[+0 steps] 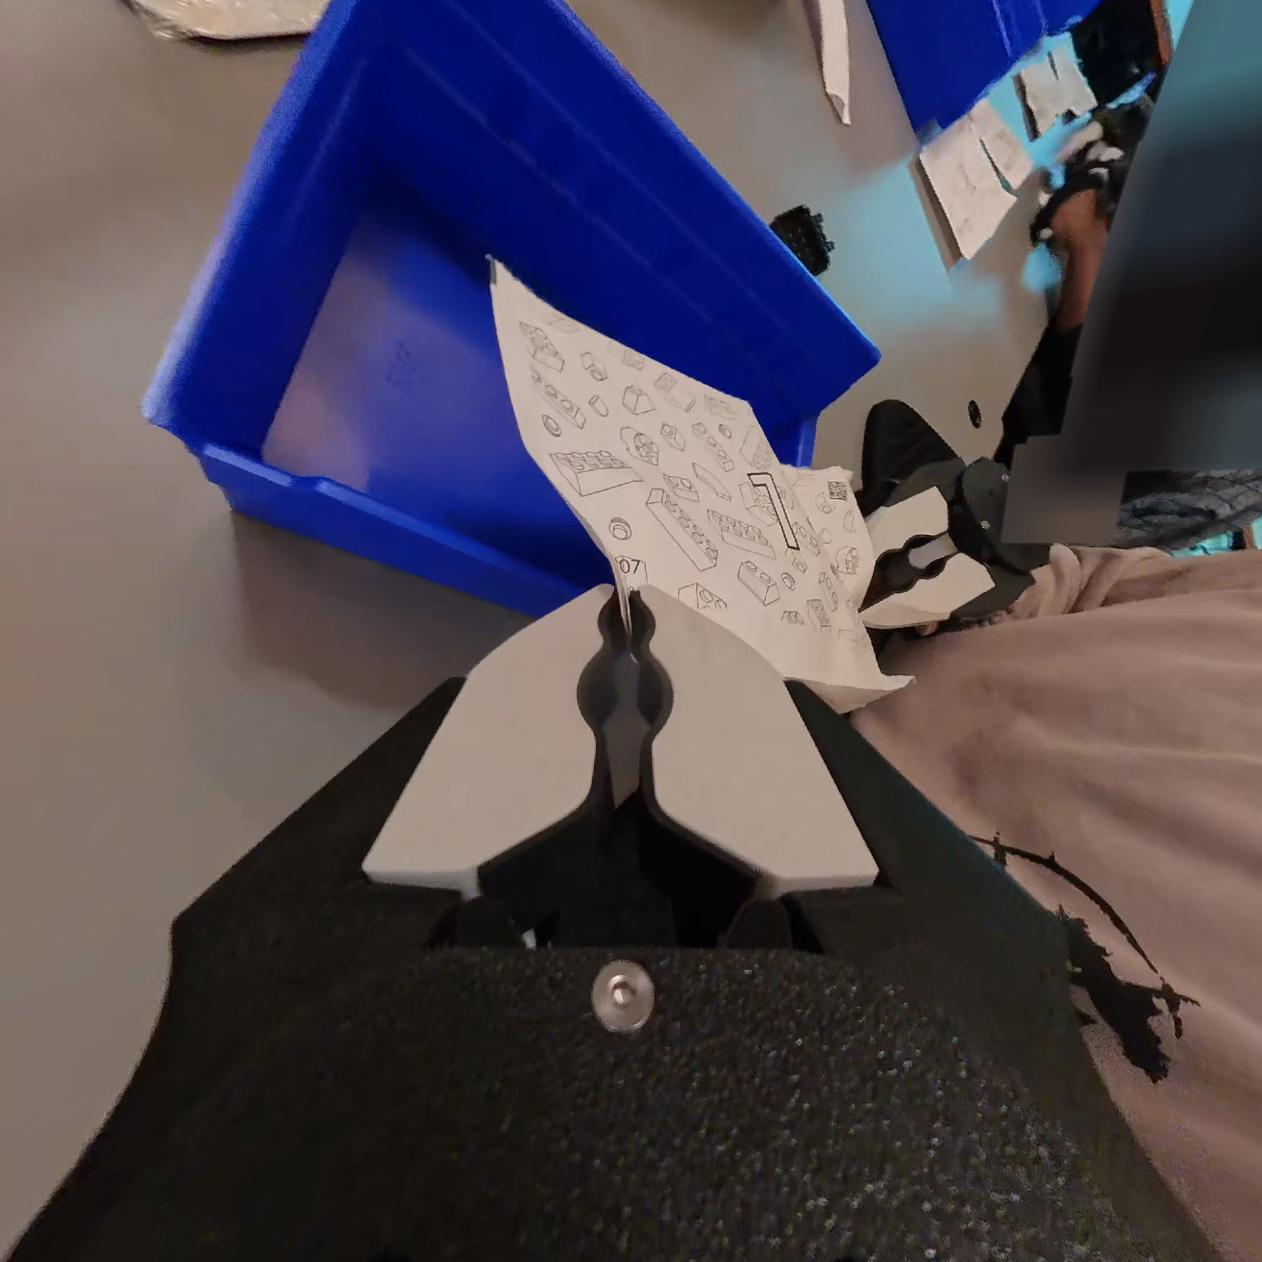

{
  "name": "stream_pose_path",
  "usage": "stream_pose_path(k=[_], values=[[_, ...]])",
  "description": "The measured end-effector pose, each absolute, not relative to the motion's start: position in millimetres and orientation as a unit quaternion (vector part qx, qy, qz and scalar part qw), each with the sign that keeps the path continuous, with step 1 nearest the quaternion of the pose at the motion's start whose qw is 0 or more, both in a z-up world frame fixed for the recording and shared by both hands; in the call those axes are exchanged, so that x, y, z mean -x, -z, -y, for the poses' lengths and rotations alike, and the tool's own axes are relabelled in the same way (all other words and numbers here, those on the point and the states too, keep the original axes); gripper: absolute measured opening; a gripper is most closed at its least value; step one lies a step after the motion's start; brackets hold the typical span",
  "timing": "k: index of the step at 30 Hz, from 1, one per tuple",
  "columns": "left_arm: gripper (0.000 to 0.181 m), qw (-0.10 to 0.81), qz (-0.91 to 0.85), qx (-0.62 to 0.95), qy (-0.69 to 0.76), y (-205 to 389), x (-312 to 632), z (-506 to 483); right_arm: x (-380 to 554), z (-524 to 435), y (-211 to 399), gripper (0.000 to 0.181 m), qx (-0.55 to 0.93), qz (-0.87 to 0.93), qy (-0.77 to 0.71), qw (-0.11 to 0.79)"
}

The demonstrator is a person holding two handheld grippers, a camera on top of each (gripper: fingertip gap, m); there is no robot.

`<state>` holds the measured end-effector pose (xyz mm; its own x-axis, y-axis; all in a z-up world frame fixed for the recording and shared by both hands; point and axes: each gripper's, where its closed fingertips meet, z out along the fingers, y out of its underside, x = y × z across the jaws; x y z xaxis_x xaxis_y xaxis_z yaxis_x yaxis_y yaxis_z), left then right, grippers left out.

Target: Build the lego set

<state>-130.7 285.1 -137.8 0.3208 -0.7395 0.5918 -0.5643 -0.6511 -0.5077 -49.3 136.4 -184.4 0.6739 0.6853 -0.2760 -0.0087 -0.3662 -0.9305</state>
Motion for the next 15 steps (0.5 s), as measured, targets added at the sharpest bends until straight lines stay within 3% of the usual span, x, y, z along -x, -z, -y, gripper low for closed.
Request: stream_pose_path(k=[6, 11, 15], values=[[0.001, 0.105, -0.426, 0.786, 0.435, 148, 132, -278, 38, -125, 184, 0.032, 0.733, 0.3, -0.22, 0.57], [0.001, 0.113, -0.427, 0.776, 0.45, 152, 137, -277, 36, -119, 184, 0.061, 0.687, 0.375, -0.078, 0.617], [0.001, 0.112, -0.418, 0.777, 0.457, 154, 138, -276, 50, -126, 167, 0.066, 0.627, 0.437, 0.024, 0.644]])
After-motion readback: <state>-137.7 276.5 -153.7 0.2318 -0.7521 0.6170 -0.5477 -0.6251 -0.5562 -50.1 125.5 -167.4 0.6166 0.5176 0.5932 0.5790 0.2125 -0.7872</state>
